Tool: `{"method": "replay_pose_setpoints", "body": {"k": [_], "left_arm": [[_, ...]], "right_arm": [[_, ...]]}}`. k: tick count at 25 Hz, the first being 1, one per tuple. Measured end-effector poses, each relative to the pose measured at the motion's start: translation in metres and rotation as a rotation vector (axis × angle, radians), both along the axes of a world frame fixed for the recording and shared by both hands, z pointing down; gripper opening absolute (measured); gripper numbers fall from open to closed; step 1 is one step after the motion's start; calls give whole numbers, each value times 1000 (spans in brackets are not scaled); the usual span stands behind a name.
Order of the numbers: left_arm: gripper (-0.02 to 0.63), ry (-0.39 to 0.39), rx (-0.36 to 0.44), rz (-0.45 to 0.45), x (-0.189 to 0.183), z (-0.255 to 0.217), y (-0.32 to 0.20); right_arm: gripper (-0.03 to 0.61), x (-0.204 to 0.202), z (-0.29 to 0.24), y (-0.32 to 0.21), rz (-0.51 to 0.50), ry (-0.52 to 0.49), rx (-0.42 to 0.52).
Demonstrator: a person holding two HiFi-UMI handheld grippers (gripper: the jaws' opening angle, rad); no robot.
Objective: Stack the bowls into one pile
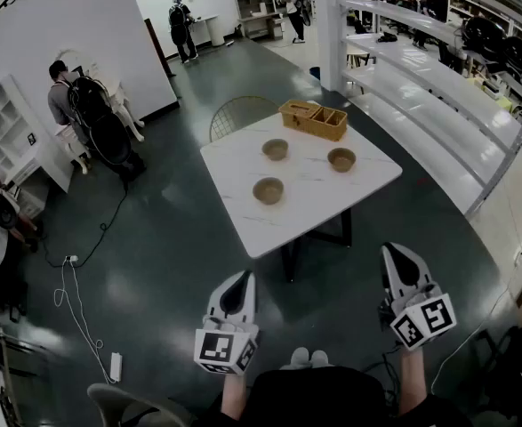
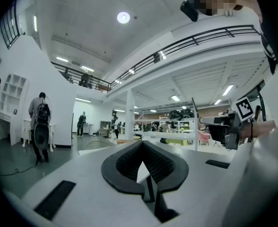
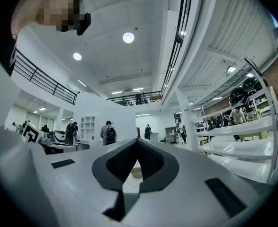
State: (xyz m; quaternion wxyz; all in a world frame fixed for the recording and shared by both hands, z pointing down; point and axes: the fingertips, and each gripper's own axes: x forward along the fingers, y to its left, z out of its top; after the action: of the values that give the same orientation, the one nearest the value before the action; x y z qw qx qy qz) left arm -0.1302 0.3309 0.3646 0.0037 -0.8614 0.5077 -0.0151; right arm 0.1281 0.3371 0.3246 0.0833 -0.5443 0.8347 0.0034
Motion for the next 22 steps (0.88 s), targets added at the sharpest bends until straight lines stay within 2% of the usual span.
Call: {"method": "replay_pose_setpoints", "body": {"k": [14, 22], "left_arm": [[14, 7, -6, -67, 2, 2, 19], [14, 22, -30, -114, 4, 9, 18]], "right_arm": [[14, 31, 3, 17, 30, -21, 14], [14, 37, 7, 15, -7, -36, 13]]}}
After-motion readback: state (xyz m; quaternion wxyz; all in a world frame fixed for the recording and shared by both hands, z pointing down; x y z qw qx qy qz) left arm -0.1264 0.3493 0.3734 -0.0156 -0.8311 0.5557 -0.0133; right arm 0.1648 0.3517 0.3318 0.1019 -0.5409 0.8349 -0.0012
